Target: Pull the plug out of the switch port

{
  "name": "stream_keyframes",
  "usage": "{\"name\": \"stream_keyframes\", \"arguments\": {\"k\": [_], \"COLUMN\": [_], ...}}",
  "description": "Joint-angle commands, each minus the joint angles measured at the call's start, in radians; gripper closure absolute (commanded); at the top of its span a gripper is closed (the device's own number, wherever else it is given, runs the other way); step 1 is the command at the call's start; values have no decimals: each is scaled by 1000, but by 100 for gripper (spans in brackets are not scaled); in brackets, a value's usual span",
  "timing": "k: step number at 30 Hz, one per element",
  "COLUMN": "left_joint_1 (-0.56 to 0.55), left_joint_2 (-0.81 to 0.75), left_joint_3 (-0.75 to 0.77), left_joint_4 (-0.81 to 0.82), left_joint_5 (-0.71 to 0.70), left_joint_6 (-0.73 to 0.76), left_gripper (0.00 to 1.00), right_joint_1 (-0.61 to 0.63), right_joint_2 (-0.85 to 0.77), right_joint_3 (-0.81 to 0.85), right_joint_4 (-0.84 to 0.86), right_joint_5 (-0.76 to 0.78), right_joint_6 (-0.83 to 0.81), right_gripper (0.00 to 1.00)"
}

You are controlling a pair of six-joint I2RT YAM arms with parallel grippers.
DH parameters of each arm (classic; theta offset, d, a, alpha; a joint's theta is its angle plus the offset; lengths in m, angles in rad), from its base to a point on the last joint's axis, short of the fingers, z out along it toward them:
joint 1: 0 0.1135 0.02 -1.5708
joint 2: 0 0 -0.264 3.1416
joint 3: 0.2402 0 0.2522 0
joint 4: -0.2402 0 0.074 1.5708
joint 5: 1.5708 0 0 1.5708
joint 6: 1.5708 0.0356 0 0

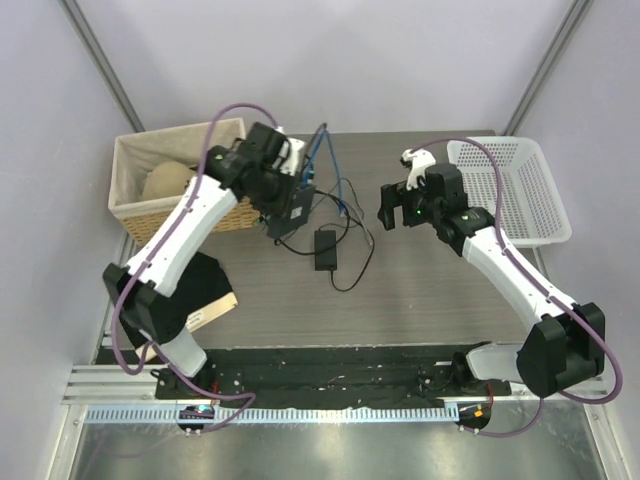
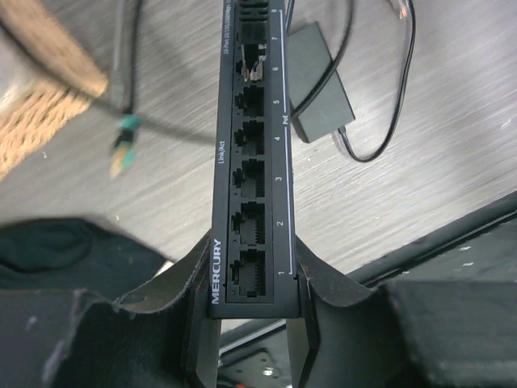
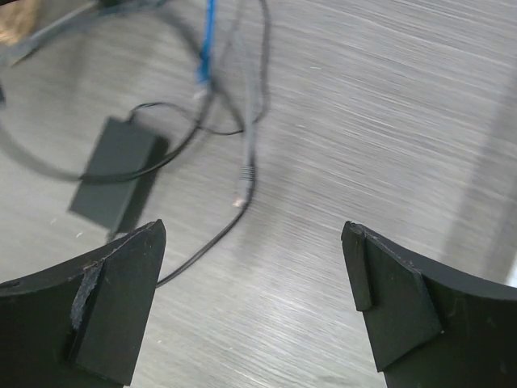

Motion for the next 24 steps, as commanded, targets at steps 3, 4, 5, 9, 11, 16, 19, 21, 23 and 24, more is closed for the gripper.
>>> {"name": "stream_keyframes", "arguments": {"k": [3,4,5,9,11,16,19,21,23,24], "left_joint_1": [-122,-131,-150,-257,-350,-516,-527,-527,-529,-530], "left_joint_2": [108,108,94,36,4,-18,32,68,82,86], "left_joint_3": [119,107,61,-97,-213,-428,-438,-444,-477,-491], "left_joint_4": [83,141,181,402,539,899,946,991,1036,1061], "left_joint_5": [-237,-246,-248,-254,-284,-398,-451,-476,-487,-493], "left_joint_6": [71,93,102,168,258,369,358,381,413,450], "left_gripper": [100,100,100,100,100,100,100,100,100,100], "right_joint_1": [-135,-161,-228,-324,-382,-437,-462,-465,-466,-466], "right_joint_2": [14,18,23,38,37,66,60,39,22,17], "right_joint_3": [82,87,93,81,70,64,39,1,-31,-41], "right_joint_4": [-58,-87,-104,-159,-161,-161,-169,-167,-167,-167], "right_joint_5": [102,94,68,34,36,13,-41,-47,-52,-55], "right_joint_6": [125,140,160,151,138,131,144,141,141,141], "right_gripper": [0,0,0,1,0,0,0,0,0,0]}}
